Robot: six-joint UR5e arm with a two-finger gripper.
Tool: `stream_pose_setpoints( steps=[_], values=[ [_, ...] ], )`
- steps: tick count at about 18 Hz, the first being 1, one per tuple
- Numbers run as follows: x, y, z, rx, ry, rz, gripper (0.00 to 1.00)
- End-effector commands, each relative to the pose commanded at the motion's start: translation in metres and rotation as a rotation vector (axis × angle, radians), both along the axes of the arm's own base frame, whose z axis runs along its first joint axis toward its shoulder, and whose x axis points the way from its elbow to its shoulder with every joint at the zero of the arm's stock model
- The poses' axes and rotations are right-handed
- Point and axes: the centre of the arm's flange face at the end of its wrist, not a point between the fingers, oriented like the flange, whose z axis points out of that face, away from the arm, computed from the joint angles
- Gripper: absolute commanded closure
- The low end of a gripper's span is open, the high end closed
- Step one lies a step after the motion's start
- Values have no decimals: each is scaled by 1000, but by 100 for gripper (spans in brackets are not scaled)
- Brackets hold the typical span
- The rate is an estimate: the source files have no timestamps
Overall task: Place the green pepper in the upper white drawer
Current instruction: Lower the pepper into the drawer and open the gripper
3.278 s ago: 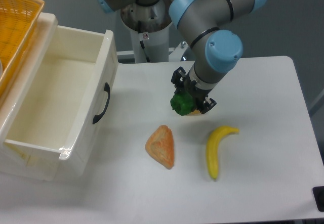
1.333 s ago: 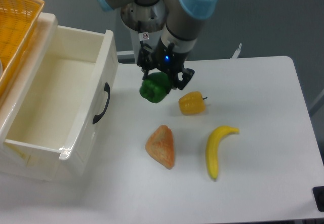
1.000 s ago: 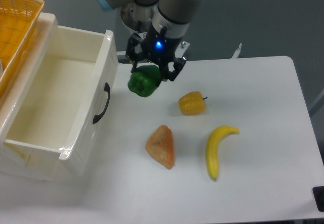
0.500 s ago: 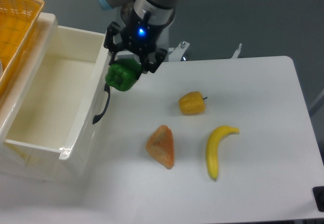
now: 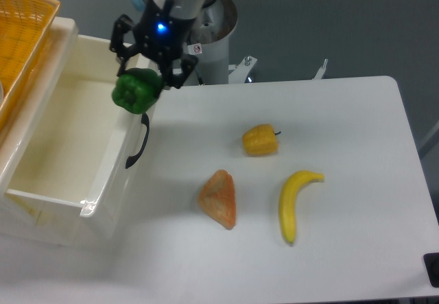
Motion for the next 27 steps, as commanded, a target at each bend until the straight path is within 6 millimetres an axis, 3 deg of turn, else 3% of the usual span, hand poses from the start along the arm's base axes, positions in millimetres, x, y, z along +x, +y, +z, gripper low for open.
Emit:
stream_pose_setpoints(
  steps=[9,12,16,17,21,27],
  values=[
    [22,20,-14,-20,-16,-57,58],
    [31,29,-25,-40,-27,-83,53],
    [35,30,-30,-44,-29,-97,43],
    [35,30,-30,-40,-26,-101,31],
    [39,32,-30,-34,-21,-114,14],
    [45,36,-26,-10,-2,-126,9]
  ],
)
